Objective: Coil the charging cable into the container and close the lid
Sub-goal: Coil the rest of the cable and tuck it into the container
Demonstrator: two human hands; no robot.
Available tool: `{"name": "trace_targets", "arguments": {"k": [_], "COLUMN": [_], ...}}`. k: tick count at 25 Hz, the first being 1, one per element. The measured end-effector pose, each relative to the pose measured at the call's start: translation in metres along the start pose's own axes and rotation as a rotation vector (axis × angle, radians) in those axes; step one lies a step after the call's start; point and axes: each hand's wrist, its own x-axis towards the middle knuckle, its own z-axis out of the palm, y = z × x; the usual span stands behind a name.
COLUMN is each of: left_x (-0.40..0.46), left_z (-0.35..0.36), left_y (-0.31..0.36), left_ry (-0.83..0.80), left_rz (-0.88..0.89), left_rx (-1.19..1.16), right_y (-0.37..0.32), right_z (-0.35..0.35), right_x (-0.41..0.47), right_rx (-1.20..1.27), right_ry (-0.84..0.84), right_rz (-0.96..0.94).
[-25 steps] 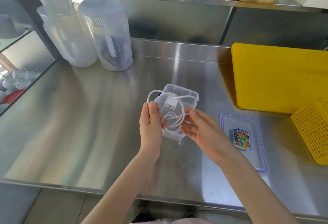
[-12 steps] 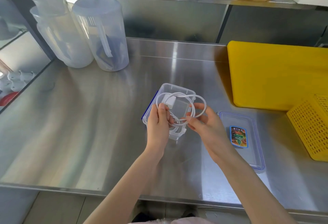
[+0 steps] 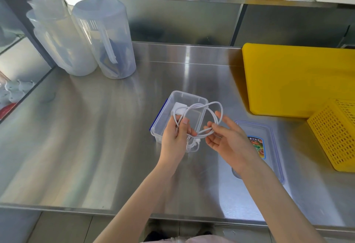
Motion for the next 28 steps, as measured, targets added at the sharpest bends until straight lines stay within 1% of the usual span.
{"name": "trace_targets", "arguments": {"k": [3,6,12,15,19,21,23,24,26,28], "left_x": [-0.001,-0.002,-0.006,-0.007,-0.006,-0.005,-0.002,0.000,0.004,0.011], "left_z": [0.007,0.018,0.045,0.060,0.081,0.091,0.099,0.103,0.109,0.114], "left_y": [0.001,0.000,-0.005,0.002,0.013,0.017,0.021,0.023,0.026,0.030], "left_ry": [0.017,-0.007,-0.055,-0.089,-0.137,-0.165,-0.168,-0.162,-0.133,-0.109], "left_rz": [-0.053,-0.045,0.041,0.056,0.153,0.169,0.184,0.228,0.315,0.351], "left_rx": [-0.050,-0.034,0.180,0.146,0.134,0.088,0.037,0.057,0.158,0.225], "right_y": [-0.003,-0.009,-0.025,-0.032,-0.036,-0.041,-0.048,-0.051,-0.057,-0.064], "right_z": [-0.007,-0.019,-0.045,-0.058,-0.071,-0.076,-0.081,-0.083,-0.084,-0.084], "right_x": [-0.001,-0.004,-0.011,-0.009,-0.002,-0.001,0.000,0.000,0.001,0.003], "right_rx": [0.031,-0.002,-0.059,0.008,0.019,0.036,-0.049,-0.136,-0.271,-0.283], "right_ry": [-0.057,-0.067,-0.031,-0.038,-0.068,-0.107,-0.125,-0.122,-0.142,-0.226], "right_rz": [0.050,0.036,-0.035,-0.022,0.028,0.036,0.010,0.000,0.021,0.081]}}
